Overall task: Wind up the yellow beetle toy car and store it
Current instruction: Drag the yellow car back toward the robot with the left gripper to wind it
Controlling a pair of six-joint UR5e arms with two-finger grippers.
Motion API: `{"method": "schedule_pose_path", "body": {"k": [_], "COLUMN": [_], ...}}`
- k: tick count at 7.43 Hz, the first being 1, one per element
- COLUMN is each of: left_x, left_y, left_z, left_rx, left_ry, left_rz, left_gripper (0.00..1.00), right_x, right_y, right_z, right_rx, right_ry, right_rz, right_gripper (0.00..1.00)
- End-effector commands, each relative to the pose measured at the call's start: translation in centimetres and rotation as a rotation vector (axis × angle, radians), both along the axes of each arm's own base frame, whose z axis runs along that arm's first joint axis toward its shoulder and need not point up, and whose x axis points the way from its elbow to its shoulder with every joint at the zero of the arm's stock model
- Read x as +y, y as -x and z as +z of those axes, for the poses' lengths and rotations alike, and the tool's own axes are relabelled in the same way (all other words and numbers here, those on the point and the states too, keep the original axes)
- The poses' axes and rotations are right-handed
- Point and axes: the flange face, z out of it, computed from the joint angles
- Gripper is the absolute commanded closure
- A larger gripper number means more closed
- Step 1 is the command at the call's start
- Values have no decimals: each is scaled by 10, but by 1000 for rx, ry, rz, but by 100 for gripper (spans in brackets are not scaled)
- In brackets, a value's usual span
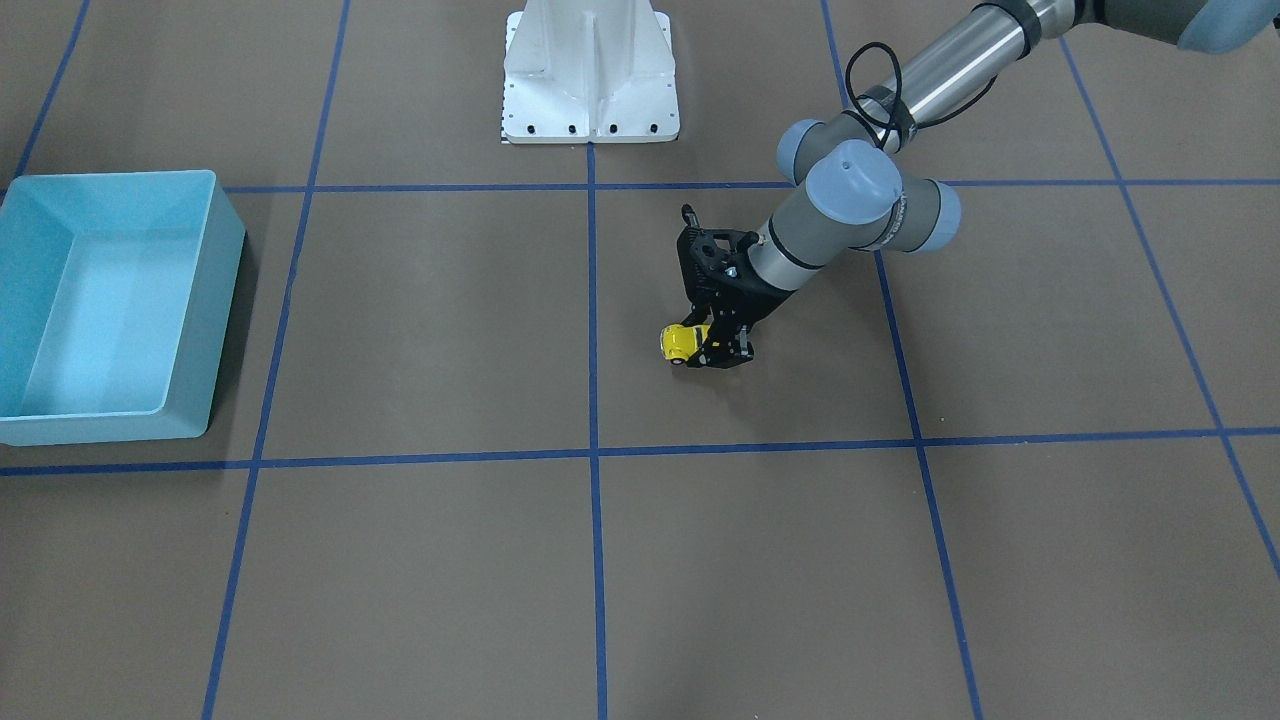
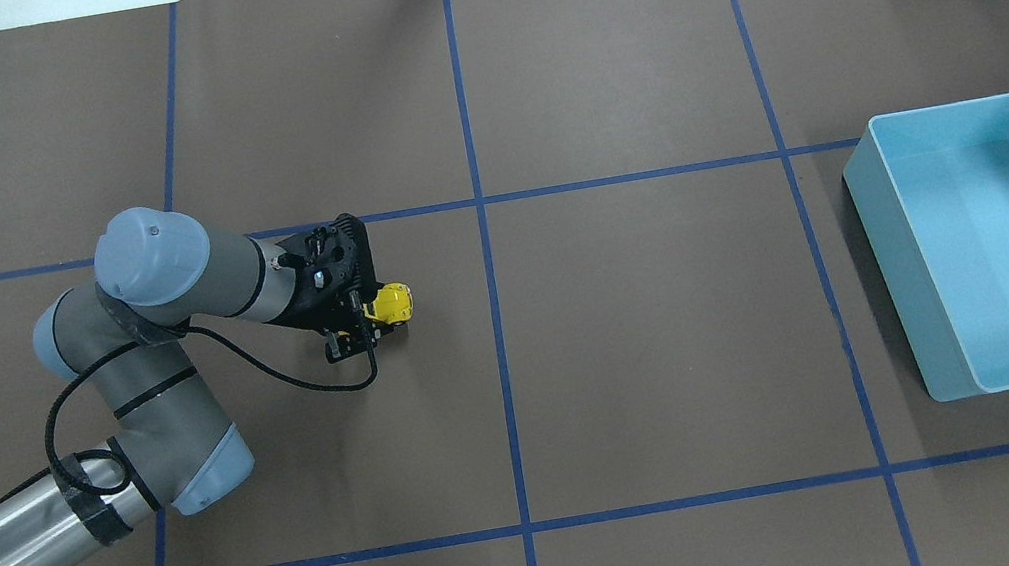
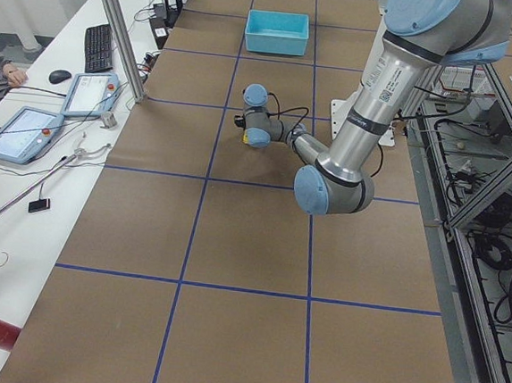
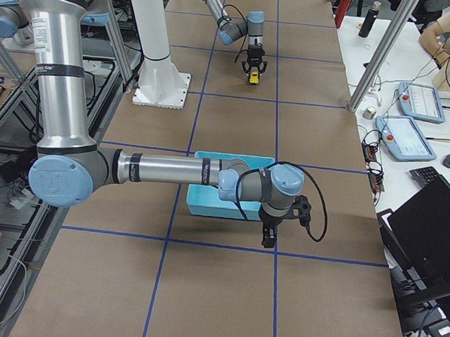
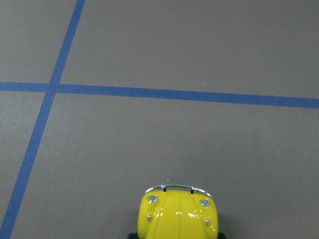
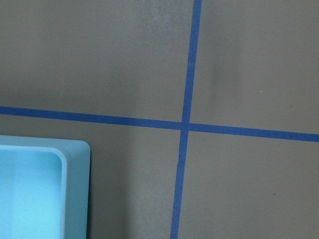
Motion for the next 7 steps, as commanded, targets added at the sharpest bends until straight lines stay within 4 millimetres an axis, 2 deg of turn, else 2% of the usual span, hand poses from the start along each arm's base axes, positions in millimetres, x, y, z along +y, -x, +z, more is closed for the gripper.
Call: {"method": "schedule_pose_path", "body": {"k": [1,3,7], "left_x": [-1,1,-4], "left_y": [7,14,22], "left_z": [8,22,27], "left_rx": [-1,0,-3], "left_ry": [10,13,21], "left_rz": [12,10,13], "left_gripper": [100,100,100], "right_x": [0,-1,-3], "right_y": [0,1,1], "right_z": [0,-2,-2], "right_rx": [0,0,0], "right_ry": [0,-3,-3], "right_rz": [0,-2,-2], "right_gripper": [0,0,0]}}
